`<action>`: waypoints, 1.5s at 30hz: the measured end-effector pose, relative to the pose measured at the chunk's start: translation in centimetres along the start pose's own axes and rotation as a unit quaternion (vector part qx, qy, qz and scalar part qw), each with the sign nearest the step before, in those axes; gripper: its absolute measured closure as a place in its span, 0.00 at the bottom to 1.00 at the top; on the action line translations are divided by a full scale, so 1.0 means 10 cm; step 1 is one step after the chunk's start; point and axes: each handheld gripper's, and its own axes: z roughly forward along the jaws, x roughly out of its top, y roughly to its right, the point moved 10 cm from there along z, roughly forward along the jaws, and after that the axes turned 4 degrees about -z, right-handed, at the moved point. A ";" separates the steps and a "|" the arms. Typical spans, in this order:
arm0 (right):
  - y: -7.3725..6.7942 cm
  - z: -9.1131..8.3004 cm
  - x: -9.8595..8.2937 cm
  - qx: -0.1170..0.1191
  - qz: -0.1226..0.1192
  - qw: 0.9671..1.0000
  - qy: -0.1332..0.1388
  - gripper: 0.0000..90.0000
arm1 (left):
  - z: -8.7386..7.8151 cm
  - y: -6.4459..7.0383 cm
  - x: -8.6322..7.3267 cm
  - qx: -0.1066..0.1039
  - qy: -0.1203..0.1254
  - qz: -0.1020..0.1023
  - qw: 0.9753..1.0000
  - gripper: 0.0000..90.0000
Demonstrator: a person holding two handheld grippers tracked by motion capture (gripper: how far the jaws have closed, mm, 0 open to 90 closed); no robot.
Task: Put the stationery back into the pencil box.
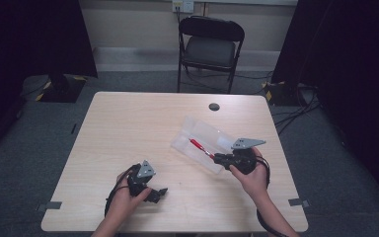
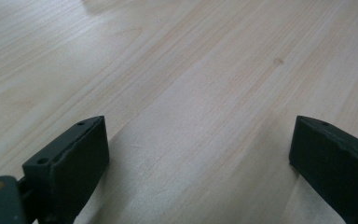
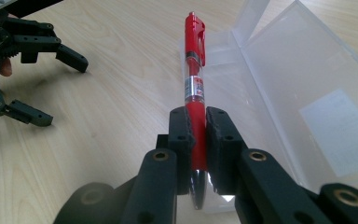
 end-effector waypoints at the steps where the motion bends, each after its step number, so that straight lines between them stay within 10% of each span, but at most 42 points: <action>1: 0.01 0.00 0.00 0.000 0.000 1.000 0.000 0.91 | 0.00 0.00 0.00 0.000 0.000 0.000 1.000 0.05; 45: 0.29 0.42 -0.32 -0.013 -0.005 0.999 -0.041 0.91 | 0.01 0.01 0.00 0.000 -0.005 0.001 1.000 0.03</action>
